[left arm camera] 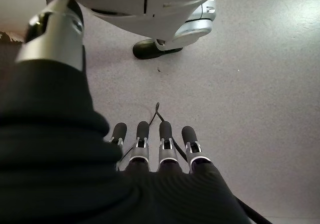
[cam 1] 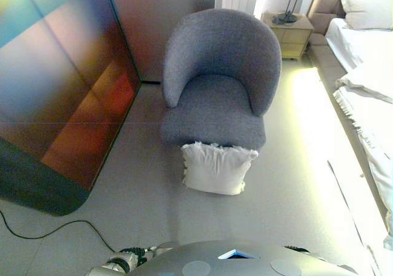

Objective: Pick up the cushion and take it to the sofa

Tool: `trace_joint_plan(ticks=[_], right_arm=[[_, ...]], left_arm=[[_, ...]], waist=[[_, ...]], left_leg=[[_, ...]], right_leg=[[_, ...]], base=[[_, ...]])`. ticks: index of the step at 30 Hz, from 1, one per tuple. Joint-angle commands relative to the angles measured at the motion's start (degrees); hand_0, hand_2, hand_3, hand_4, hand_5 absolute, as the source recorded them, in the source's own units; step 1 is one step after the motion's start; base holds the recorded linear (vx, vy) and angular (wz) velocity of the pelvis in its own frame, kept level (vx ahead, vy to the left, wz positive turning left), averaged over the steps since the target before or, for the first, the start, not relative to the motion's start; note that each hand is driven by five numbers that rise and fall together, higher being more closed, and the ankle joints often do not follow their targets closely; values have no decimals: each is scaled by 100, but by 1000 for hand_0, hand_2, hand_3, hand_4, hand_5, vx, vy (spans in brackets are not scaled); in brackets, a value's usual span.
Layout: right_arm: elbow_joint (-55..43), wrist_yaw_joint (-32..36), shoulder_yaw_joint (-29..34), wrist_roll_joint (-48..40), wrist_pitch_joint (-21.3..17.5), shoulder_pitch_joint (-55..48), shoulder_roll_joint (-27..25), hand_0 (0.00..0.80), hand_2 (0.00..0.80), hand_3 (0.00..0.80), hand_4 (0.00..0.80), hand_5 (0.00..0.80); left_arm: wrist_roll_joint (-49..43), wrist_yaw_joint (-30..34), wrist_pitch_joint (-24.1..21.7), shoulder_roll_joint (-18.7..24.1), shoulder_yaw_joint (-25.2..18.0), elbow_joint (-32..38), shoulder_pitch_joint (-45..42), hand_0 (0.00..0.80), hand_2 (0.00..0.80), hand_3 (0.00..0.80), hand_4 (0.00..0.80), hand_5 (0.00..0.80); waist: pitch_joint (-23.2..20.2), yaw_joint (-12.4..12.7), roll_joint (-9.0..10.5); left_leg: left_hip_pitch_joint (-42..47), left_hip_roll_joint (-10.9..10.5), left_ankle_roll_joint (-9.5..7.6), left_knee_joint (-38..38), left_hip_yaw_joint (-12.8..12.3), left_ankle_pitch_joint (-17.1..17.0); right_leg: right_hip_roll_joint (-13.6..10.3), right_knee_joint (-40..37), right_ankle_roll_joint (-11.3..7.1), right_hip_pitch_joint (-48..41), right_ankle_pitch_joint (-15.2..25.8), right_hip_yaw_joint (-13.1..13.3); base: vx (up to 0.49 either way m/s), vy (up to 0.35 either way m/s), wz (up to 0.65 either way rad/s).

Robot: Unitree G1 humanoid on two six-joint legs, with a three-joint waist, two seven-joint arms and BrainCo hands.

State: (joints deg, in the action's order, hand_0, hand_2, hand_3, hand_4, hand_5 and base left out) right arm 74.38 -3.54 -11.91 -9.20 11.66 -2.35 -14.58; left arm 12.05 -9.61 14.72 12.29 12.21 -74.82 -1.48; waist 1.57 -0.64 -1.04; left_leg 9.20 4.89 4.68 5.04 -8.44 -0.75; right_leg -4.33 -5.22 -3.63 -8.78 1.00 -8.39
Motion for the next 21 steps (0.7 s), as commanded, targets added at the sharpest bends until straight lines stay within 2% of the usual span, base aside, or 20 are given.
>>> trace_joint_plan(ticks=[1,21], right_arm=[[405,-56,-60,-5,74,461,106,0,0,0,0,0],[394,-65,-103,66,-63,454,112,0,0,0,0,0]], left_arm=[[-72,-64,76,12,-75,-356,354,0,0,0,0,0],[9,-51,68,3,-71,-360,337,0,0,0,0,0]], waist=[[199,-2,272],[170,31,267]], left_leg=[[-2,-318,-423,-4,-10,556],[0,-298,-399,-4,18,545]], right_leg=[[-104,22,-179,61,-195,3],[-103,22,-174,36,-213,-62]], base=[[0,0,0],[0,0,0]])
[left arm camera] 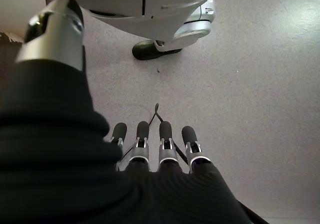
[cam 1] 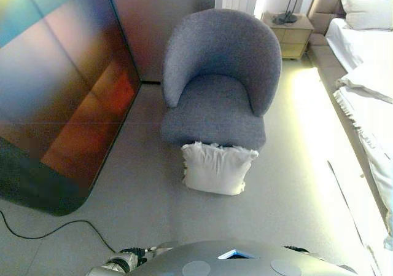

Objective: Pick up the cushion and take it to the sofa

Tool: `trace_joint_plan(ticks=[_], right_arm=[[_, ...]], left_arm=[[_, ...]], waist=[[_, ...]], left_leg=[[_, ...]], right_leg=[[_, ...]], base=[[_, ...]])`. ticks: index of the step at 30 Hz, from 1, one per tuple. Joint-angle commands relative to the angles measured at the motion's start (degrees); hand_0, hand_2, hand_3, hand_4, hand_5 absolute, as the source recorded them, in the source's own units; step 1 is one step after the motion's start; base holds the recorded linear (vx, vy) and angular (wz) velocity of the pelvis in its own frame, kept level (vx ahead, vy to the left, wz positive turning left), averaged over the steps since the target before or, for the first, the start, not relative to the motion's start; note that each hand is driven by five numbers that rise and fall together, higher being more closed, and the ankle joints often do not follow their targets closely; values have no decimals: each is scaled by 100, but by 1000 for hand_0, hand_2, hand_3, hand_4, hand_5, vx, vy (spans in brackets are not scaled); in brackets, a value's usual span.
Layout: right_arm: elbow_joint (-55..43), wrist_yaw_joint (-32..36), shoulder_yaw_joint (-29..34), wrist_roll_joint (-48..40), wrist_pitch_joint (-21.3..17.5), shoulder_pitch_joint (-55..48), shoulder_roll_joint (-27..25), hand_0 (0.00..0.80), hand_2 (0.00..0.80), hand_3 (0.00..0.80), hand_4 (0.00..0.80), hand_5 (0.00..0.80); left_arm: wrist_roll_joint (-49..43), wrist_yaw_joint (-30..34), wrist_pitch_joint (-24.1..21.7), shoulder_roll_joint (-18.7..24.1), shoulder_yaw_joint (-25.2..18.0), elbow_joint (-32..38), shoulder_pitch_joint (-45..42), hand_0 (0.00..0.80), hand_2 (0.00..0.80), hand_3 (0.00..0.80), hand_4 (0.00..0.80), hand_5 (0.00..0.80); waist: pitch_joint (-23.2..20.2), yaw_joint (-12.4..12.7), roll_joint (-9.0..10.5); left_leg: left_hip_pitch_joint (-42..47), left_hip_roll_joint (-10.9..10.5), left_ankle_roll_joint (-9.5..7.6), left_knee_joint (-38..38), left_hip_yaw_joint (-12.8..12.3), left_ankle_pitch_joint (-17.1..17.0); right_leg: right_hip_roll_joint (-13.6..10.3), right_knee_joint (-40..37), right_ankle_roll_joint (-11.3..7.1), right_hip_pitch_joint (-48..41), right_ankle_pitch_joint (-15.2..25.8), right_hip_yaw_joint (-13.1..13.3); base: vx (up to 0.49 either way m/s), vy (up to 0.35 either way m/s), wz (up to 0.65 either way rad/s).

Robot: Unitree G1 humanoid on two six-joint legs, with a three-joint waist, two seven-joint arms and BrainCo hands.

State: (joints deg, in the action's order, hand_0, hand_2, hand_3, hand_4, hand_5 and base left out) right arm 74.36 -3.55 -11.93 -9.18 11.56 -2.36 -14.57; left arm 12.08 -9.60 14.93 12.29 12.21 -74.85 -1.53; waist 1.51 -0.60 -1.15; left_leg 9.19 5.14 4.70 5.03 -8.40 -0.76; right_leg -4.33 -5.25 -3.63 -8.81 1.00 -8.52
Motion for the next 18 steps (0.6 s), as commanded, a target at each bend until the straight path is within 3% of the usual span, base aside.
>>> trace_joint_plan(ticks=[1,15,17,18], right_arm=[[400,-63,-103,68,-63,449,113,0,0,0,0,0],[388,24,-134,116,-58,495,96,0,0,0,0,0],[387,47,-137,154,-44,517,80,0,0,0,0,0],[373,54,-141,173,-25,555,75,0,0,0,0,0]], left_arm=[[7,-55,52,5,-78,-355,334,0,0,0,0,0],[105,-291,3,32,-209,-361,327,0,0,0,0,0],[121,-332,-38,30,-246,-369,322,0,0,0,0,0],[122,-358,-78,19,-295,-373,335,0,0,0,0,0]], waist=[[175,30,277],[224,93,313],[250,111,349],[301,130,419]], left_leg=[[2,-317,-398,-3,11,546],[70,-258,-359,-25,72,495],[-13,-227,-314,-342,71,568],[-182,-201,-295,-845,43,683]], right_leg=[[-100,25,-172,38,-214,-55],[2,25,-62,-26,-277,-71],[-9,25,-14,-35,-270,-78],[-58,79,36,1,-257,-96]], base=[[0,0,0],[8,-72,2],[7,-132,4],[-40,-147,7]])
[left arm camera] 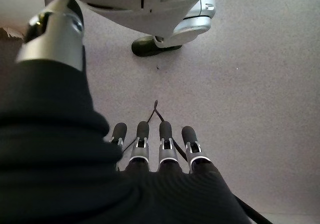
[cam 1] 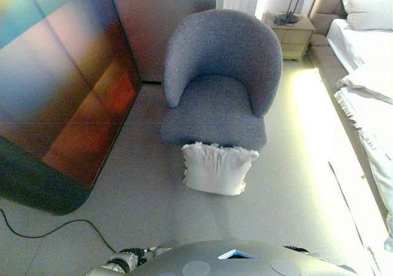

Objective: Pick up the cushion and take it to the sofa

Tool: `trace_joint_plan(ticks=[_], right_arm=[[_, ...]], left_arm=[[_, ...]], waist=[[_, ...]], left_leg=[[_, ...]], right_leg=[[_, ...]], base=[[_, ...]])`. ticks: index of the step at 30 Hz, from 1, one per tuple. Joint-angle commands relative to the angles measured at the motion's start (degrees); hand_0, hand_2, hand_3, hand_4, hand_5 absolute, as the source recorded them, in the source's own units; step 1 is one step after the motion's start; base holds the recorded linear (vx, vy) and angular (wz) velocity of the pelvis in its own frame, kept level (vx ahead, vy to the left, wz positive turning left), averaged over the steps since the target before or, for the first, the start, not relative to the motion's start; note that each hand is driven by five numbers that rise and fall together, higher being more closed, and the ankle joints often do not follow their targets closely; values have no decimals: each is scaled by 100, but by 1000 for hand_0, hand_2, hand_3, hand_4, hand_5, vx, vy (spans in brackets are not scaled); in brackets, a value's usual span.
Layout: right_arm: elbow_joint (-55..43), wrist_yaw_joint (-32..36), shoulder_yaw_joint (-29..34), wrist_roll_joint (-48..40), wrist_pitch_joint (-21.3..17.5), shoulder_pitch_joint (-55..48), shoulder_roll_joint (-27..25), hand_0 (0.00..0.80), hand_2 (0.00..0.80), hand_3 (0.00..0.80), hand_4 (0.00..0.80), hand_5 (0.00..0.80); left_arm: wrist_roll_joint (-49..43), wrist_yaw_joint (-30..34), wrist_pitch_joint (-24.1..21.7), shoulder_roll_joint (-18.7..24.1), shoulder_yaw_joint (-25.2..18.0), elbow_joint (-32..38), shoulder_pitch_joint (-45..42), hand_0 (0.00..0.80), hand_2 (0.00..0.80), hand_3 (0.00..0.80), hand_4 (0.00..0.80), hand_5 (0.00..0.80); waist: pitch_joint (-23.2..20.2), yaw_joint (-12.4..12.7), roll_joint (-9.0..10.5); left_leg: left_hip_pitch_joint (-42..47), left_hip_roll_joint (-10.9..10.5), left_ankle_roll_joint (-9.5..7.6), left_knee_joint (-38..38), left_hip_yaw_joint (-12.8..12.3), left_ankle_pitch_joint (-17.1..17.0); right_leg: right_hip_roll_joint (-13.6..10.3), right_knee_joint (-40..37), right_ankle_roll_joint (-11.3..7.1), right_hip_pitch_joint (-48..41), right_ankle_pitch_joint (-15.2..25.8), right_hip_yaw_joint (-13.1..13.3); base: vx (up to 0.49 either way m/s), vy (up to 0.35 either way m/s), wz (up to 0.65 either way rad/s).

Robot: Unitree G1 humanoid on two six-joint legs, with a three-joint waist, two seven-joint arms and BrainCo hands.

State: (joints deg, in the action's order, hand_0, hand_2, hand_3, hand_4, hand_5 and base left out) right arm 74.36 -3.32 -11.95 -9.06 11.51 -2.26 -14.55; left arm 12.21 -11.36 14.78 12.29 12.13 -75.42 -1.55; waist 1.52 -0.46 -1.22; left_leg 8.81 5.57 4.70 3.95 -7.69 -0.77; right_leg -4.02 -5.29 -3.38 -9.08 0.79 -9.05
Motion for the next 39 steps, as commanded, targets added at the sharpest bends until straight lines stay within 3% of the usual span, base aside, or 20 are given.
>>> trace_joint_plan(ticks=[1,3,6,10,14,18,23,26,29,31,32,35,37,38,39], right_arm=[[366,28,-144,181,-7,584,58,0,0,0,0,0],[298,-22,-177,153,49,673,4,0,0,0,0,0],[237,35,-201,190,95,734,-91,0,0,0,0,0],[264,56,-205,289,95,754,-160,0,0,0,0,0],[301,54,-157,388,28,721,-214,0,0,0,0,0],[310,70,-209,467,105,717,-215,0,0,0,0,0],[360,20,-293,569,260,713,-186,0,0,0,0,0],[416,-6,-263,649,267,710,-146,0,0,0,0,0],[412,41,-164,722,205,628,-56,0,0,0,0,0],[394,62,-127,707,145,570,47,0,0,0,0,0],[388,54,-121,701,129,571,68,0,0,0,0,0],[257,81,-85,667,81,562,144,0,0,0,0,0],[175,75,-88,623,1,554,147,0,0,0,0,0],[136,74,-96,642,13,583,140,0,0,0,0,0],[104,28,-127,550,24,597,127,0,0,0,0,0]], left_arm=[[105,-175,-94,10,-312,-322,354,0,0,0,0,0],[186,-149,-149,-12,-336,-333,397,0,0,0,0,0],[286,-78,-146,-19,-388,-315,383,0,0,0,0,0],[333,6,-158,-10,-481,-262,305,0,0,0,0,0],[438,70,-151,-35,-469,-240,225,0,0,0,0,0],[545,122,-152,-61,-511,-295,79,0,0,0,0,0],[666,117,-153,-113,-558,-322,-78,0,0,0,0,0],[633,113,-120,-87,-601,-358,-74,0,0,0,0,0],[475,144,-48,27,-603,-348,-12,0,0,0,0,0],[388,175,77,158,-585,-357,112,0,0,0,0,0],[382,169,97,181,-580,-359,137,0,0,0,0,0],[277,138,186,327,-564,-368,307,0,0,0,0,0],[211,84,233,405,-547,-372,399,0,0,0,0,0],[251,47,283,425,-546,-341,423,0,0,0,0,0],[262,56,309,435,-522,-332,464,0,0,0,0,0]], waist=[[368,134,486],[580,207,539],[790,276,528],[928,435,383],[923,562,152],[906,745,56],[863,827,1],[799,829,11],[646,826,88],[487,831,217],[464,828,241],[378,784,318],[348,760,272],[369,701,251],[370,660,197]], left_leg=[[-370,-221,-297,-1271,-33,731],[-979,-158,-283,-2350,106,480],[-1510,-180,-327,-3124,194,365],[-1687,-360,-257,-2340,255,95],[-1814,-208,-17,-982,272,-697],[-1896,-38,131,-48,696,-1161],[-2061,203,155,105,1048,-953],[-1909,199,61,93,929,-741],[-2050,64,-114,-438,813,-605],[-2125,-169,-381,-774,785,-370],[-2119,-210,-430,-795,780,-334],[-1922,-437,-696,-769,737,-144],[-1691,-535,-775,-700,709,-22],[-1501,-563,-786,-641,618,22],[-1403,-535,-781,-589,596,31]], right_leg=[[-139,170,64,86,-234,-59],[-158,353,207,205,-217,-60],[-133,485,319,240,-242,5],[43,422,291,-30,-439,167],[286,281,296,-497,-703,290],[363,266,332,-977,-1039,644],[263,499,341,-1238,-1463,940],[36,657,220,-1329,-1575,950],[-177,965,48,-1387,-1662,908],[-372,1450,-191,-1271,-1377,803],[-415,1608,-248,-1205,-1257,771],[-687,2821,-516,-604,-321,550],[-879,3625,-517,-63,95,382],[-943,3732,-476,260,181,300],[-859,3649,-420,456,54,249]], base=[[-68,-162,10],[-80,-138,13],[-35,-64,-3],[126,46,-4],[274,87,6],[381,100,8],[458,162,-49],[524,260,-76],[503,267,-7],[393,212,16],[305,174,-16],[256,182,-27],[273,202,-9],[248,158,-20],[229,108,-29]])
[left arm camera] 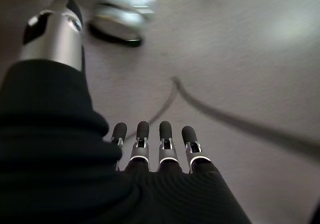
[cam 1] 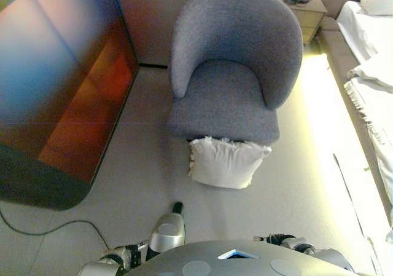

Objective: Pick up the cushion and take it to the sofa

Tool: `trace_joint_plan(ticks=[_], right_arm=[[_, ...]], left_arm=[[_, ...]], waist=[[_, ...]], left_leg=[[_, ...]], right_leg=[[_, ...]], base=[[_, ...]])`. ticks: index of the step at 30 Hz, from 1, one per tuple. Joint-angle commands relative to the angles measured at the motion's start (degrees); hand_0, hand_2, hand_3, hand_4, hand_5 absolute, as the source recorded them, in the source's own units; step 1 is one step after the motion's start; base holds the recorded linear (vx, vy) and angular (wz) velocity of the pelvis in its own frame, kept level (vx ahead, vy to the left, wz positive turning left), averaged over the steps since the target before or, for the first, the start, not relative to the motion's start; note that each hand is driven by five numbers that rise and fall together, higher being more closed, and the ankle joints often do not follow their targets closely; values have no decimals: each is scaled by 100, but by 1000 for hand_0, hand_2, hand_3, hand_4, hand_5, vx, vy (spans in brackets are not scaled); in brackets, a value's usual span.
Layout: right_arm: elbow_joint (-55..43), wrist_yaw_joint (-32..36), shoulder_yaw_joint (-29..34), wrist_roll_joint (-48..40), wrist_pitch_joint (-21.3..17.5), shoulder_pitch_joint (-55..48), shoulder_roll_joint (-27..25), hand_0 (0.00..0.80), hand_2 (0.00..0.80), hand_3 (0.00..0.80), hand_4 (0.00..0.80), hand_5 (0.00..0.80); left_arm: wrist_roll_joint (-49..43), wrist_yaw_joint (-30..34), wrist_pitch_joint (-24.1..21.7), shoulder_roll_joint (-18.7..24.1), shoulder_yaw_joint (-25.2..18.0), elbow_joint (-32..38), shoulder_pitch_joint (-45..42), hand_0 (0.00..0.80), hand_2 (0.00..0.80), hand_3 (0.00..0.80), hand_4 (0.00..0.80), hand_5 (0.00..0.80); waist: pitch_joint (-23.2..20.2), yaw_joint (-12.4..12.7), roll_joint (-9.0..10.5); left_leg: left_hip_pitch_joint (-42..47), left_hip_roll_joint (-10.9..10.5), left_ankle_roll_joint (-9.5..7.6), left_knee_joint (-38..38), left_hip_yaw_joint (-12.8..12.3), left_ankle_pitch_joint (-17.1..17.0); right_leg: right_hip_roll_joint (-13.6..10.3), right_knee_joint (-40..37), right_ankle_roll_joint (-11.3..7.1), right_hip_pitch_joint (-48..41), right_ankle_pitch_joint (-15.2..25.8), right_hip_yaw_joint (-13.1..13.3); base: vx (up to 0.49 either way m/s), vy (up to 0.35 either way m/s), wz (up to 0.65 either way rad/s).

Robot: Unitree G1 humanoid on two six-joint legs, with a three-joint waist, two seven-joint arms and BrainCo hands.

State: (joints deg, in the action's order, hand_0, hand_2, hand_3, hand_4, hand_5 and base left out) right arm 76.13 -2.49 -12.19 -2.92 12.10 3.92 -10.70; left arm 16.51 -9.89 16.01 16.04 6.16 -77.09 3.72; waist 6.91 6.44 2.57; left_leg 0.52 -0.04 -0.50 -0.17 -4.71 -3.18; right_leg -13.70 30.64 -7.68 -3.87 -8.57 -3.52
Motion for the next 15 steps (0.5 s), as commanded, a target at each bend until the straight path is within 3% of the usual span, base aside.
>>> trace_joint_plan(ticks=[1,3,4,5,9,12,15], right_arm=[[-85,-74,-128,-126,-13,13,-262,0,0,0,0,0],[-95,-85,-132,-172,-19,63,-302,0,0,0,0,0],[-116,-66,-140,-92,-26,115,-319,0,0,0,0,0],[-131,-63,-175,-57,-38,148,-331,0,0,0,0,0],[-170,-97,-153,-347,-119,99,-332,0,0,0,0,0],[-140,-41,16,0,-158,31,-355,0,0,0,0,0],[-124,106,-30,400,-178,-14,-380,0,0,0,0,0]], left_arm=[[-107,-90,224,69,108,-161,-7,0,0,0,0,0],[-12,-86,299,83,124,-147,117,0,0,0,0,0],[41,-101,343,89,78,-135,172,0,0,0,0,0],[48,-91,361,97,48,-135,209,0,0,0,0,0],[-24,-9,324,74,26,-124,163,0,0,0,0,0],[-11,-75,187,16,-46,-199,-1,0,0,0,0,0],[15,-205,136,0,-150,-231,-136,0,0,0,0,0]], waist=[[-138,-91,-192],[-68,-157,-256],[-13,-167,-276],[35,-184,-271],[104,-339,-151],[19,-396,-131],[-81,-335,-104]], left_leg=[[-452,28,-238,-127,226,278],[-165,37,-189,-28,77,353],[15,45,-155,55,11,403],[118,36,-137,114,-18,456],[337,-2,-90,117,-181,686],[515,93,-48,142,-300,764],[618,186,4,126,-397,773]], right_leg=[[270,-204,46,114,790,-441],[355,-701,145,494,582,-885],[260,-970,153,697,704,-1145],[213,-1217,133,837,823,-1240],[38,-2115,-46,992,1399,-1135],[-22,-2306,-60,853,1402,-1095],[13,-2549,-7,486,1139,-1296]], base=[[208,55,-22],[153,9,-29],[104,-27,-38],[97,-54,-47],[146,-67,-24],[203,-59,-7],[212,-112,-7]])
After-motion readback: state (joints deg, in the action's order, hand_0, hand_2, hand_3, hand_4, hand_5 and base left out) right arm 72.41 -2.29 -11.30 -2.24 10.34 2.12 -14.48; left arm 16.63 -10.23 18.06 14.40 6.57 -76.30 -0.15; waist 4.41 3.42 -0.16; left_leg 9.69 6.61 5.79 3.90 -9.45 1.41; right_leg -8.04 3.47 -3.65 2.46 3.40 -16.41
